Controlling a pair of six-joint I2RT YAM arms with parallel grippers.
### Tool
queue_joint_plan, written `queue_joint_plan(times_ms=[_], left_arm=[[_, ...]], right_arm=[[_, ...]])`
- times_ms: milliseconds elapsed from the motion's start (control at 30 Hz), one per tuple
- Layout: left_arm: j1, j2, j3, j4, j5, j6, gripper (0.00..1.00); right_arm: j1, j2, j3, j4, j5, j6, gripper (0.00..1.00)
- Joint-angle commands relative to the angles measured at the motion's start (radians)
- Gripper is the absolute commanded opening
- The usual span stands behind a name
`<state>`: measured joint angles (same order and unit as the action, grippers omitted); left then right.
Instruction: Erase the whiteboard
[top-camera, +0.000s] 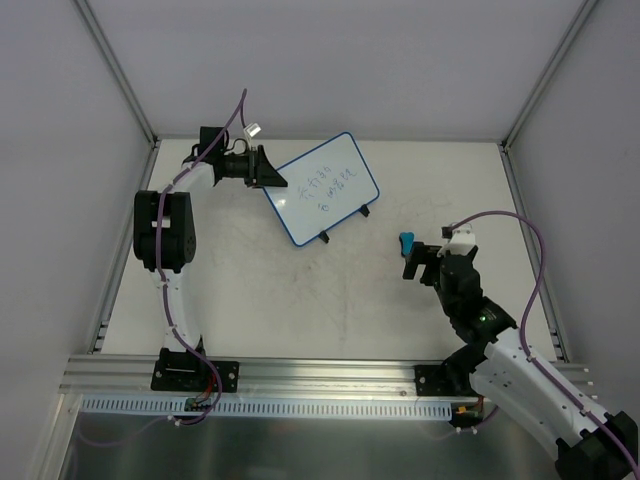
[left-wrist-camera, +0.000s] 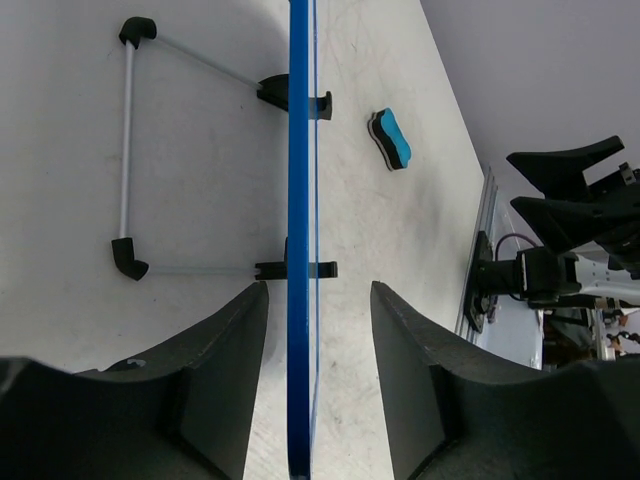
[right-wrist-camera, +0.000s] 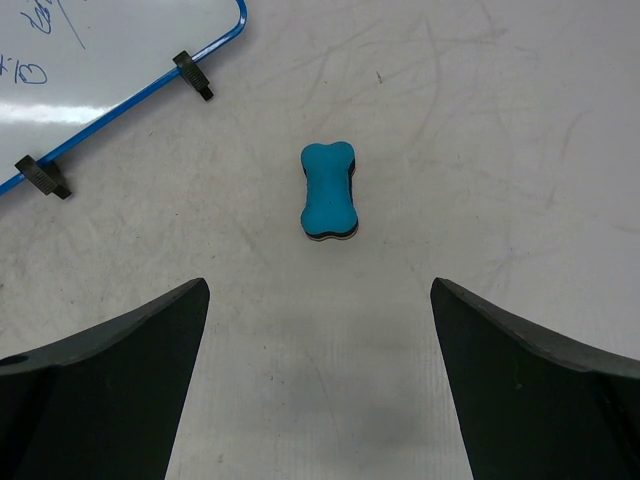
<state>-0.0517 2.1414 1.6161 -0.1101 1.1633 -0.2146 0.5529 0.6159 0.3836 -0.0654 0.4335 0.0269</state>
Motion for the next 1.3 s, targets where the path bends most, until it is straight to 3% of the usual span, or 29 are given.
queue_joint_plan(times_ms=[0,100,267,567,933,1200,1267], left_arm=[[0.001,0.011,0.048,0.023,0.065,-0.002,0.45],[0.003,0.012,0.053,0.021,0.072,-0.006,0.42],[0.01,0.017,0.062,0.023,0.073,-0.025,0.25],[0.012,0.015,0.048,0.023,0.05,-0.028,0.2],[0.012,-0.001,0.03,0.021,-0.01,0.0,0.1],[0.012,-0.014,0.018,0.021,-0.034,0.015,0.08],[0.012,-0.018,0.015,0.021,-0.042,0.018,0.06]], right_arm=[[-0.008,0.008,0.035,0.015,0.001,0.018,0.99],[-0.011,0.012,0.037,0.015,-0.002,0.019,0.99],[-0.018,0.016,0.043,0.015,-0.009,0.018,0.99],[-0.034,0.053,0.058,0.006,0.001,0.025,0.99],[-0.128,0.226,0.132,-0.047,-0.004,0.053,0.99],[-0.214,0.514,0.303,-0.105,-0.128,0.01,0.92],[-0.215,0.571,0.348,-0.131,-0.159,-0.019,0.86]])
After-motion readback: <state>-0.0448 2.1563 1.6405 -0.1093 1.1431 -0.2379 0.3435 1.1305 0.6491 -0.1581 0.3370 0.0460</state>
